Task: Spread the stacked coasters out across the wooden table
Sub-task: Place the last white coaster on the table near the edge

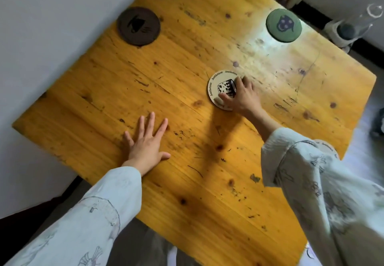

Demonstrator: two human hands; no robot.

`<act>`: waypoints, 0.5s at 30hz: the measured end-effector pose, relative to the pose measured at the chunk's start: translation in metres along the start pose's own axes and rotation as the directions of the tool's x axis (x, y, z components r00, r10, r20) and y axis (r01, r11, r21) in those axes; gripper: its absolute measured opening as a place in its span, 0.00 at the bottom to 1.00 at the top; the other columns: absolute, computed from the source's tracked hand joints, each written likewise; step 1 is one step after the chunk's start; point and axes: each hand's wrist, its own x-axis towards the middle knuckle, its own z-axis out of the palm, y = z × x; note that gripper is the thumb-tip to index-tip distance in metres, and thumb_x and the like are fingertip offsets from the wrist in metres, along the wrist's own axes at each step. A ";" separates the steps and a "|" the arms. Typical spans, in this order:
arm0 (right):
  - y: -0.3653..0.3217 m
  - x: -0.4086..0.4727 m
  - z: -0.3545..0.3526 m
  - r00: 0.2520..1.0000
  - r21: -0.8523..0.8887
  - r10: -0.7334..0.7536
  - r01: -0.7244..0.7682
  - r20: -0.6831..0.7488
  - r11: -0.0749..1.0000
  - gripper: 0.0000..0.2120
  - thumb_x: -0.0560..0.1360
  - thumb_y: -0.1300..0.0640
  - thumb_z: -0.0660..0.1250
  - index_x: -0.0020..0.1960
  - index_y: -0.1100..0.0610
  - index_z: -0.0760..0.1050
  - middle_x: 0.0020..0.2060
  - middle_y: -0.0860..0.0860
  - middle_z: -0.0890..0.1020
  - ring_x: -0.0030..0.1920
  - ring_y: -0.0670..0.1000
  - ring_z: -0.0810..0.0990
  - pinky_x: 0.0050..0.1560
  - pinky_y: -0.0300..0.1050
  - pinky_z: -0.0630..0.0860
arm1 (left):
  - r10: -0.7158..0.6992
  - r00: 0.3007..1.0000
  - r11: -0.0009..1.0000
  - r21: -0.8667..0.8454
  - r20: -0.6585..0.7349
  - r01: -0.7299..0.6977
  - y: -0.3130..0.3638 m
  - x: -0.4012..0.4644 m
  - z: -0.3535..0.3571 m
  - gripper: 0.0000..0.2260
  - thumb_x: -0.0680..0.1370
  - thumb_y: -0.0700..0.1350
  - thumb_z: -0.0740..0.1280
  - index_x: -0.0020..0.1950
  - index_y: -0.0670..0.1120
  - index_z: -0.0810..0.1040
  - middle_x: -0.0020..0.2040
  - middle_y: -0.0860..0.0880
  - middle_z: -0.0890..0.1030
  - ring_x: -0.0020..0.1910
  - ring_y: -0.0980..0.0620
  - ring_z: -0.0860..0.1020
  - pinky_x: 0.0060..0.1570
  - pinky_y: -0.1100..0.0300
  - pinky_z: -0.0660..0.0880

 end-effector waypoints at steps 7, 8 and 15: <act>-0.003 -0.016 0.016 0.996 -0.062 -0.084 0.082 -0.034 0.995 0.41 0.66 0.39 0.69 0.72 0.55 0.58 0.75 0.56 0.58 0.72 0.61 0.58 0.70 0.60 0.61 | -0.015 1.000 0.999 -0.037 -0.022 0.015 0.002 -0.002 -0.002 0.45 0.70 0.56 0.69 0.73 0.60 0.39 0.76 0.50 0.32 0.74 0.45 0.33 0.69 0.31 0.44; -0.004 -0.024 0.020 0.994 -0.083 -0.101 0.099 -0.028 0.992 0.42 0.66 0.39 0.69 0.72 0.55 0.57 0.75 0.55 0.58 0.72 0.61 0.58 0.69 0.61 0.62 | -0.016 1.000 0.999 -0.047 -0.023 0.015 0.003 -0.002 -0.003 0.45 0.70 0.56 0.69 0.74 0.60 0.39 0.76 0.50 0.32 0.75 0.45 0.33 0.69 0.31 0.43; -0.027 -0.108 0.065 0.973 -0.138 -0.191 0.208 0.129 0.968 0.43 0.68 0.39 0.67 0.74 0.54 0.52 0.77 0.55 0.52 0.74 0.60 0.54 0.69 0.60 0.60 | 0.003 0.999 0.958 -0.285 -0.047 -0.016 -0.003 -0.021 -0.005 0.34 0.74 0.45 0.66 0.75 0.53 0.51 0.78 0.51 0.47 0.77 0.49 0.43 0.74 0.43 0.46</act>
